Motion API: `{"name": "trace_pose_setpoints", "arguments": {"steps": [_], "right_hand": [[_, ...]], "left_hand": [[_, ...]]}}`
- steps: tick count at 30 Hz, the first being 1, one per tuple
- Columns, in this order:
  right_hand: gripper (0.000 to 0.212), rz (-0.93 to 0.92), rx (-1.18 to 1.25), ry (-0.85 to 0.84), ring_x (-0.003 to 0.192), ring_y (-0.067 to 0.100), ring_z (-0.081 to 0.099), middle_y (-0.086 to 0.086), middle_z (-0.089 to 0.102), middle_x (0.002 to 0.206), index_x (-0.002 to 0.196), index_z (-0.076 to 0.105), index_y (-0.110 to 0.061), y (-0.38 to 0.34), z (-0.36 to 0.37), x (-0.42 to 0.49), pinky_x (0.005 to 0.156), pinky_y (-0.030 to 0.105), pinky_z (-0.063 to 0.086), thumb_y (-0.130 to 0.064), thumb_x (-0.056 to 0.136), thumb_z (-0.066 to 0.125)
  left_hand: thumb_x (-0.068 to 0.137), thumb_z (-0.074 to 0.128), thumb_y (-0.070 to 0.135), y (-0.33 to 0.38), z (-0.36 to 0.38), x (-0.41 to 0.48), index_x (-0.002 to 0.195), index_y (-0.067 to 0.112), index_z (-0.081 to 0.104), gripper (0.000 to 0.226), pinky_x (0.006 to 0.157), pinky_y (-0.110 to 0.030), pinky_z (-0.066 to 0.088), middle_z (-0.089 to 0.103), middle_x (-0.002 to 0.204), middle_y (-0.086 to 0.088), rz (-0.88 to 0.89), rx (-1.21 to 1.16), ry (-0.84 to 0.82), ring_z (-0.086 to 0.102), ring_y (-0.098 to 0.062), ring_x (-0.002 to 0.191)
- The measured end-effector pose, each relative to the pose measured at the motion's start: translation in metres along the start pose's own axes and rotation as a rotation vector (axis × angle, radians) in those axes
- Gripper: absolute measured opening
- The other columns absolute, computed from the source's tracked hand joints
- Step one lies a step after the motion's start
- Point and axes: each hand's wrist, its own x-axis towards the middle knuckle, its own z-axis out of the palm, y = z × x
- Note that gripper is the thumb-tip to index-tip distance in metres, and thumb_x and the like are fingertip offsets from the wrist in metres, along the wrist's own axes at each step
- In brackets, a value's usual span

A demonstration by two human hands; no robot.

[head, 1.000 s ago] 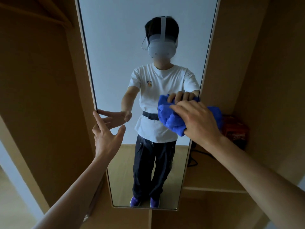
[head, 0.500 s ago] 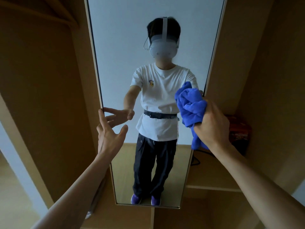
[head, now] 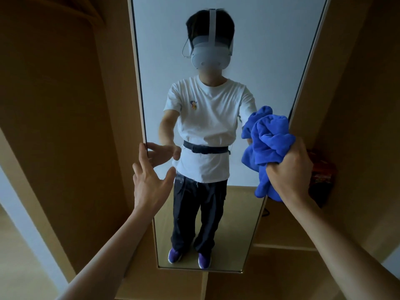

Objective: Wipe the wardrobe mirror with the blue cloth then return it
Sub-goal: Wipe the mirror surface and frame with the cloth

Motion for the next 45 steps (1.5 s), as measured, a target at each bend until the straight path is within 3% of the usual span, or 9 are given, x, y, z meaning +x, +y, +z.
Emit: {"name": "trace_pose_setpoints", "arguments": {"steps": [3,6,9,16,24,27,32,40,45], "right_hand": [[0.037,0.075,0.092,-0.012,0.081,-0.008,0.058,-0.024,0.057,0.087,0.092,0.05,-0.027,0.001,0.005,0.0,0.067,0.002,0.04,0.003,0.08,0.067],[0.034,0.155,0.009,0.035,0.081,0.016,0.064,-0.002,0.063,0.088,0.103,0.055,-0.013,-0.011,0.01,0.003,0.069,0.024,0.044,0.002,0.076,0.07],[0.023,0.127,0.101,-0.004,0.092,-0.004,0.062,-0.014,0.063,0.097,0.108,0.061,-0.022,-0.023,0.011,0.013,0.077,0.009,0.044,-0.014,0.088,0.066],[0.015,0.195,0.102,0.16,0.09,0.001,0.06,-0.008,0.063,0.096,0.106,0.062,-0.017,-0.015,-0.007,0.029,0.079,0.011,0.045,-0.023,0.092,0.067],[0.023,0.219,0.084,0.216,0.088,0.001,0.06,-0.006,0.061,0.096,0.107,0.059,-0.018,-0.023,0.008,0.033,0.078,0.01,0.043,-0.007,0.088,0.067],[0.026,0.15,0.052,0.178,0.083,-0.006,0.059,-0.021,0.055,0.087,0.1,0.057,-0.023,-0.036,0.014,0.036,0.072,0.004,0.043,-0.005,0.083,0.064],[0.039,0.183,-0.042,0.054,0.09,0.019,0.063,0.001,0.06,0.103,0.112,0.057,-0.01,-0.073,0.036,0.038,0.067,0.03,0.047,-0.005,0.075,0.066],[0.054,-0.042,-0.145,-0.066,0.093,0.037,0.063,0.017,0.062,0.103,0.118,0.061,0.003,-0.147,0.074,0.033,0.065,0.031,0.045,0.001,0.065,0.074],[0.055,-0.233,-0.19,-0.186,0.093,0.032,0.063,0.016,0.063,0.101,0.121,0.06,0.003,-0.187,0.11,0.026,0.079,0.039,0.055,-0.005,0.068,0.073]], "left_hand": [[0.092,0.066,0.045,-0.004,0.0,0.001,0.16,0.04,-0.006,0.098,0.097,-0.054,0.046,0.031,0.154,-0.01,0.024,-0.019,0.001,0.038,-0.037,0.138],[0.093,0.066,0.043,-0.007,-0.002,0.002,0.16,0.039,-0.004,0.097,0.096,-0.052,0.046,0.032,0.154,-0.01,0.035,-0.028,-0.007,0.039,-0.036,0.138],[0.093,0.066,0.041,-0.009,-0.006,0.004,0.16,0.04,-0.003,0.096,0.094,-0.047,0.045,0.03,0.157,-0.008,0.045,-0.045,-0.031,0.039,-0.033,0.139],[0.094,0.065,0.038,-0.012,-0.011,0.004,0.16,0.041,-0.004,0.096,0.088,-0.039,0.041,0.029,0.155,-0.006,0.066,-0.081,-0.082,0.038,-0.028,0.139],[0.095,0.063,0.039,-0.008,-0.019,0.011,0.16,0.037,0.003,0.088,0.077,-0.042,0.052,0.033,0.156,-0.003,0.106,-0.045,-0.083,0.051,-0.025,0.123],[0.096,0.061,0.04,-0.007,-0.024,0.016,0.157,0.036,0.009,0.08,0.08,-0.046,0.053,0.039,0.155,0.0,0.115,-0.025,-0.089,0.055,-0.026,0.118],[0.096,0.061,0.039,-0.006,-0.029,0.015,0.154,0.038,0.013,0.076,0.079,-0.045,0.052,0.043,0.151,0.002,0.122,-0.043,-0.101,0.052,-0.018,0.109],[0.084,0.058,0.033,-0.006,-0.038,0.015,0.142,0.041,0.024,0.067,0.072,-0.034,0.044,0.049,0.143,0.026,0.182,-0.12,-0.146,0.043,-0.006,0.133],[0.089,0.058,0.028,-0.005,-0.045,0.016,0.141,0.051,0.021,0.068,0.072,-0.032,0.041,0.047,0.129,0.037,0.092,-0.126,-0.19,0.051,-0.004,0.11]]}}
